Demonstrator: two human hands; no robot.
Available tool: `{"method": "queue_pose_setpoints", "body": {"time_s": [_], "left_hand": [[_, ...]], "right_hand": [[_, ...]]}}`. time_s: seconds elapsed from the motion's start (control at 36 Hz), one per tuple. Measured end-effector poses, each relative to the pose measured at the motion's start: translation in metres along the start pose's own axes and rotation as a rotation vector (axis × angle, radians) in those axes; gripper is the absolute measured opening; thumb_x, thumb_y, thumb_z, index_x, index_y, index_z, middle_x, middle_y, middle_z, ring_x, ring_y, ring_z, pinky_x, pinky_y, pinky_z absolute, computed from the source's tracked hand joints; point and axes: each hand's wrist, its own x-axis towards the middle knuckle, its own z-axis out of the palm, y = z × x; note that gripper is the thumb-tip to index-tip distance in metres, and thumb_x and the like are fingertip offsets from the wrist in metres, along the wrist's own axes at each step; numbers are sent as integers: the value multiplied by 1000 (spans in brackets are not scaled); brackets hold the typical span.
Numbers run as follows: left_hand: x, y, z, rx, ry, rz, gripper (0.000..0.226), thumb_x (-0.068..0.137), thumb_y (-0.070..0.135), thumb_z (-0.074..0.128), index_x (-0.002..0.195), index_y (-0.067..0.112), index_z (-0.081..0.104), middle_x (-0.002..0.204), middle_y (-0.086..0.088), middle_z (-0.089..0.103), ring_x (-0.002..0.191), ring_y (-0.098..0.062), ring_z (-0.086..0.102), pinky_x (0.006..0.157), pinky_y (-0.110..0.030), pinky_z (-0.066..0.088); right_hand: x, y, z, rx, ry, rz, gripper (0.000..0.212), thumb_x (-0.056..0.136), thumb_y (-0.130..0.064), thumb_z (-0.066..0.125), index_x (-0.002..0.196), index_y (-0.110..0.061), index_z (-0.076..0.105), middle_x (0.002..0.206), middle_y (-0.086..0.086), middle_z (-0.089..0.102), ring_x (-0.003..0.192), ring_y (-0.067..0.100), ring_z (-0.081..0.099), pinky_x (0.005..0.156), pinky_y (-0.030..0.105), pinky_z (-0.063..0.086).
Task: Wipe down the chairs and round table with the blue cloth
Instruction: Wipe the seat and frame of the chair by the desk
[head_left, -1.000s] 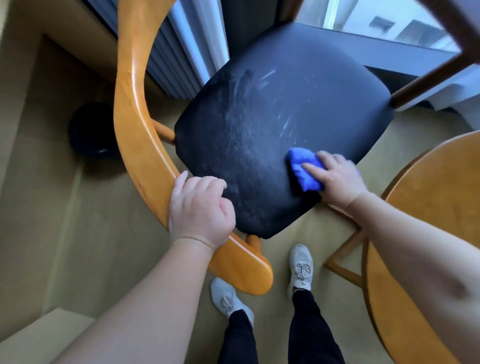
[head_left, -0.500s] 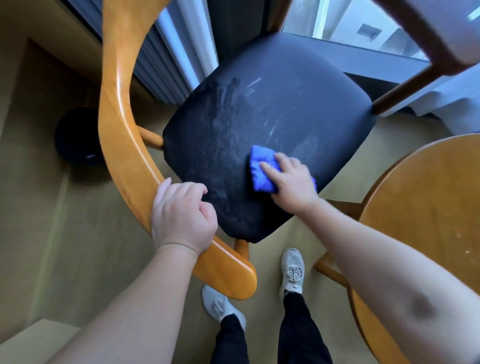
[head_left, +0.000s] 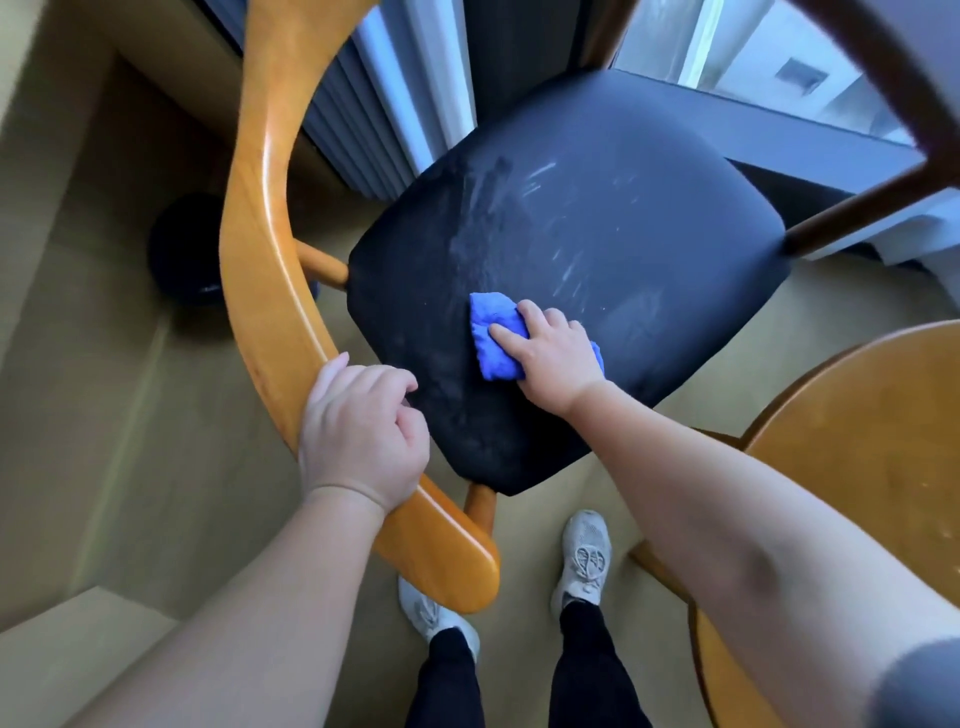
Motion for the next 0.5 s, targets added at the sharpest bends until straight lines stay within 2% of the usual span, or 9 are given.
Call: {"method": "queue_pose_setpoints", "body": {"time_s": [0.17,0.33,0.5], "left_hand": [[-1,0,-1,13,-10,-9,28,82,21,41,92,18,67,91,2,68,89,-17,60,110,-39,29],[0,0,-1,10,-18,-16,33,81,22,36,93,17,67,90,1,68,88,-18,60,110,-41,30],[0,-1,-1,-4,-18,-15,31,81,21,38,92,17,67,90,1,68,88,-17,60,111,-40,30]], "right_hand": [[-16,69,-6,77,56,188,58,75,-28,69,131,-30,53,133,17,45,97,40,50,76,43,45],[-40,148,-21,51,91,464,66,78,-30,67,140,-30,44,137,17,38,108,42,44,85,45,44],[-42,156,-26,115,71,621,71,79,-27,64,143,-33,35,137,12,33,110,39,41,90,47,45]]}}
